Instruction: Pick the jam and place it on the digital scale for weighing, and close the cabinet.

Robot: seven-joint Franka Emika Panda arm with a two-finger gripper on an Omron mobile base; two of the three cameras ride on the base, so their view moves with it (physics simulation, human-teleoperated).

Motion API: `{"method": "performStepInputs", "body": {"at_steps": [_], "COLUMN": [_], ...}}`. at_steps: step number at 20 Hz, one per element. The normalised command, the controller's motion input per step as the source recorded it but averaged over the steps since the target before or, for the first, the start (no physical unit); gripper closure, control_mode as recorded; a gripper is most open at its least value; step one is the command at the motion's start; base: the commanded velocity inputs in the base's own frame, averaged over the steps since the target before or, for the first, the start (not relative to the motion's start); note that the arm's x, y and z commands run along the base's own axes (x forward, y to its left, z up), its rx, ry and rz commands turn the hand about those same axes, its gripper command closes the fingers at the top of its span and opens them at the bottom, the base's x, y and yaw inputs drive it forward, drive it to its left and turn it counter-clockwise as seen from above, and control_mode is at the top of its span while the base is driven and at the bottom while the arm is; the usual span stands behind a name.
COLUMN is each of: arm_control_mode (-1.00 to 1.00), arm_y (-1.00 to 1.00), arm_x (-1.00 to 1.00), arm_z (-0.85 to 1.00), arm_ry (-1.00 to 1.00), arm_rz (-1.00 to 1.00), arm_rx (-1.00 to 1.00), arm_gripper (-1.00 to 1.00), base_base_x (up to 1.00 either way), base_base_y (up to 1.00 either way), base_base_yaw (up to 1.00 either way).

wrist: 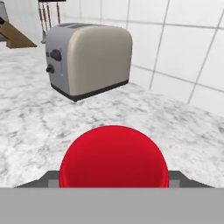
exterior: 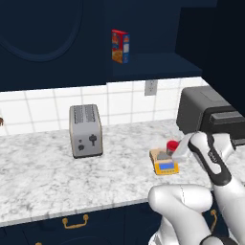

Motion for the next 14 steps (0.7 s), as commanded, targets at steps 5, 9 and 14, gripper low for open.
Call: {"method": "performStepInputs", "body": {"at_steps": [5, 9, 14], "arm_control_mode": [-1.00, -1.00, -1.00], "arm_y": [0.05, 0.29, 0.14], "arm_x": [0.00, 0.03, 0.20], "arm_z": [-0.30, -0.17, -0.24], "arm_ry": [0.00, -0.01, -0.02], "arm_rz": [0.07, 0.01, 0.02], "arm_rx": [0.00, 0.00, 0.00], "arm_gripper": [1.00, 1.00, 1.00], "base_base_x": [0.00, 0.00, 0.00], "base_base_y": [0.00, 0.00, 0.00], "base_base_yaw": [0.00, 0.00, 0.00]}}
